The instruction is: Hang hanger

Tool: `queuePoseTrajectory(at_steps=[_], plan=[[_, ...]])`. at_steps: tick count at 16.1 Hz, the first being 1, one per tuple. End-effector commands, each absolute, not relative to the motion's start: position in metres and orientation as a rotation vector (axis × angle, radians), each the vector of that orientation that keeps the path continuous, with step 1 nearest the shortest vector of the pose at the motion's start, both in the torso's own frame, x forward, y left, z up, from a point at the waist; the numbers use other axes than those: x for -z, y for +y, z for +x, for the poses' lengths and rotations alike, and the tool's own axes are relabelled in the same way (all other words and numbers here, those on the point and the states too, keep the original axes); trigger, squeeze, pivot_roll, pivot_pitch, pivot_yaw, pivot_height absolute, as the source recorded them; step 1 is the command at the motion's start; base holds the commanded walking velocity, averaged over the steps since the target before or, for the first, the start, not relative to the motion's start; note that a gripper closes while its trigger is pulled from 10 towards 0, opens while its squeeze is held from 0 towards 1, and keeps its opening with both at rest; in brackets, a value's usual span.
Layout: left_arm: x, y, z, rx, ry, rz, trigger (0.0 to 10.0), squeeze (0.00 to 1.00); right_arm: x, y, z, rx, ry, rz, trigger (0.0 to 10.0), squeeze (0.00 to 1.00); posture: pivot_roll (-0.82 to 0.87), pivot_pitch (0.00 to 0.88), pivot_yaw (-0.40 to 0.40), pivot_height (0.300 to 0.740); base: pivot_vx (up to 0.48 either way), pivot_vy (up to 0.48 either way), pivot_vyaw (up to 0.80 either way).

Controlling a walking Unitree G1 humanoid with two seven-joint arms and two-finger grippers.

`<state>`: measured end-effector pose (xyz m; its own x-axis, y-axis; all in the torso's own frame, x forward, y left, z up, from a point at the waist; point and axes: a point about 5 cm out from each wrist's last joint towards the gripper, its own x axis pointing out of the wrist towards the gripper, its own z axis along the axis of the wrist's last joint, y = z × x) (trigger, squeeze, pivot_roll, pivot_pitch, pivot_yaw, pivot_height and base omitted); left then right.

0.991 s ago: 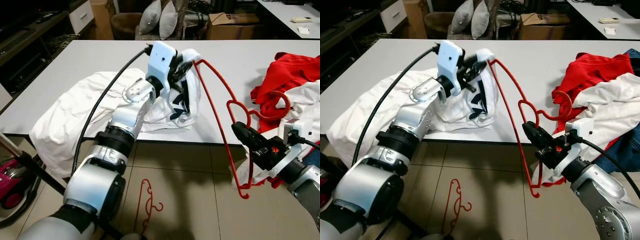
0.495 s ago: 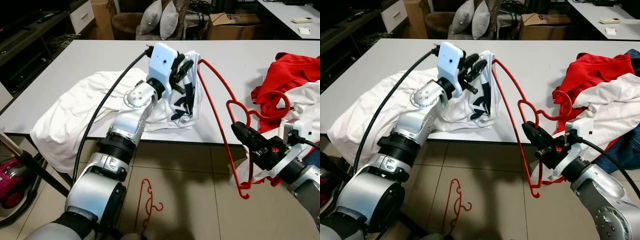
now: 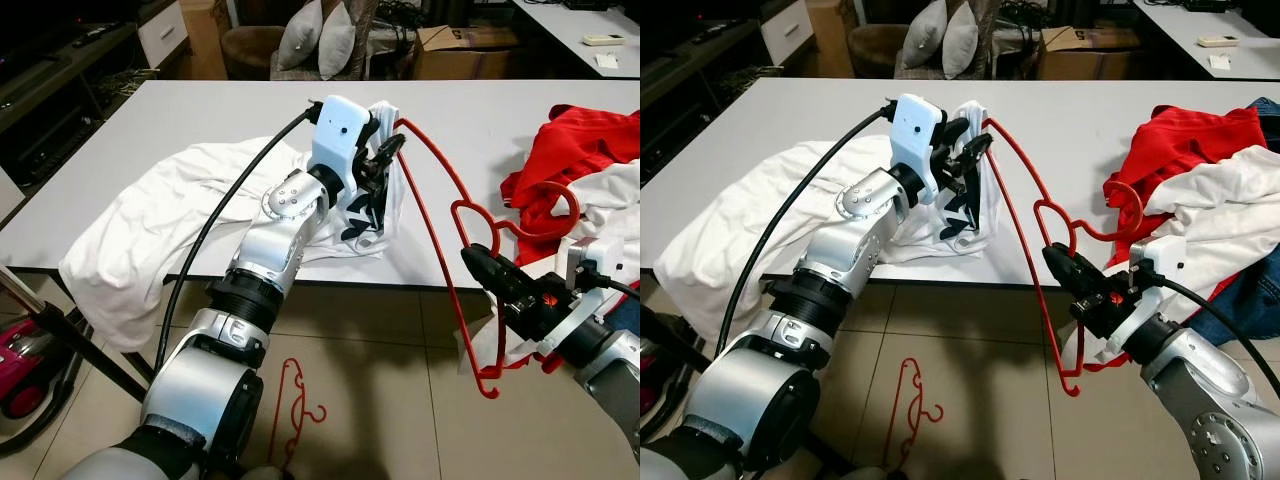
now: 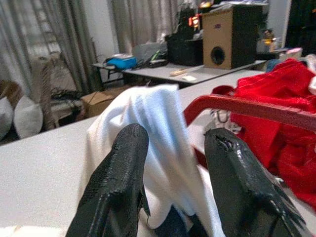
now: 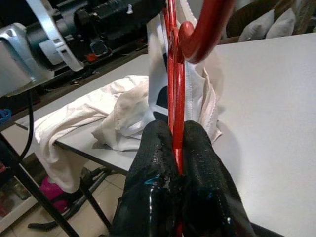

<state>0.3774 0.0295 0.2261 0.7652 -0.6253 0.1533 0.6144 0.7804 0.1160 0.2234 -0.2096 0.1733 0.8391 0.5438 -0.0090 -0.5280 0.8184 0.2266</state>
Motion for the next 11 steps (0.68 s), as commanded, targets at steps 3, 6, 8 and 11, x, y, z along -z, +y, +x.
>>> queuePoseTrajectory(at_steps=[3,6,8,11], plan=[[-0.2306,0.0333,0.3825,0.629,-0.177,0.079,10.0,0.0,-0.1757,-0.2081,0.223,-0.59,0.06,0.22,10.0,0.0,-0.12,0.014,0.078,0.74,0.0,0.0,0.0],[-0.2317,0.032,0.3819,0.649,-0.184,0.066,1.5,0.0,-0.1763,-0.2076,0.2232,-0.595,0.058,0.22,10.0,0.0,-0.12,0.014,0.077,0.74,0.0,0.0,0.0],[-0.2322,0.0309,0.381,0.664,-0.188,0.062,0.0,0.0,-0.1766,-0.2075,0.2233,-0.597,0.058,0.219,10.0,0.0,-0.12,0.017,0.076,0.74,0.0,0.0,0.0],[-0.231,0.0298,0.3805,0.674,-0.184,0.06,0.0,0.0,-0.1769,-0.2075,0.2236,-0.598,0.057,0.219,10.0,0.0,-0.12,0.02,0.076,0.74,0.0,0.0,0.0]])
